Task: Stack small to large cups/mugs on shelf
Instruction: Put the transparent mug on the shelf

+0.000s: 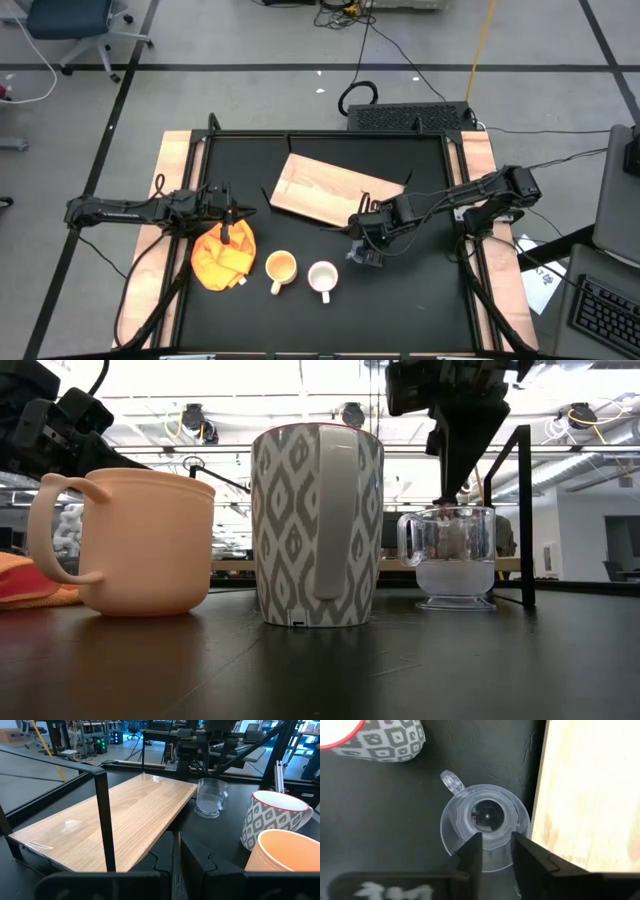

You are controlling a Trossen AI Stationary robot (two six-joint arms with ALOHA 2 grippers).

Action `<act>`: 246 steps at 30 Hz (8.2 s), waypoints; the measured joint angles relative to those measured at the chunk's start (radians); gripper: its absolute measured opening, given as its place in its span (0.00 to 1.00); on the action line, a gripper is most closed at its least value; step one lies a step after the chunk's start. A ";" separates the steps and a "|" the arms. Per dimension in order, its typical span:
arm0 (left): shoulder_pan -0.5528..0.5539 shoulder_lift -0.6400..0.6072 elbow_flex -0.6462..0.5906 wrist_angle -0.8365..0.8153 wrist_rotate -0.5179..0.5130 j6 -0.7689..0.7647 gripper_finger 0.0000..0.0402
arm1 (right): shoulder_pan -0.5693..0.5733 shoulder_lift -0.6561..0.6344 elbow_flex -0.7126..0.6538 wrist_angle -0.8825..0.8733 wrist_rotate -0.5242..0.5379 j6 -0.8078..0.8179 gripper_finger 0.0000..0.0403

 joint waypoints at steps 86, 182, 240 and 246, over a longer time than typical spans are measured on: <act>0.000 0.000 0.000 -0.014 0.006 0.003 0.08 | -0.103 -0.001 -0.140 0.109 -0.057 -0.154 0.30; 0.000 0.000 -0.001 -0.015 0.006 0.006 0.08 | -0.216 0.000 0.152 -0.018 -0.059 -0.260 0.00; 0.000 0.000 -0.001 -0.016 0.006 0.008 0.08 | -0.447 0.346 0.700 -0.086 -0.061 -0.352 0.00; 0.000 0.000 -0.001 -0.016 0.006 0.015 0.08 | -0.494 0.355 0.701 -0.067 -0.085 -0.356 0.00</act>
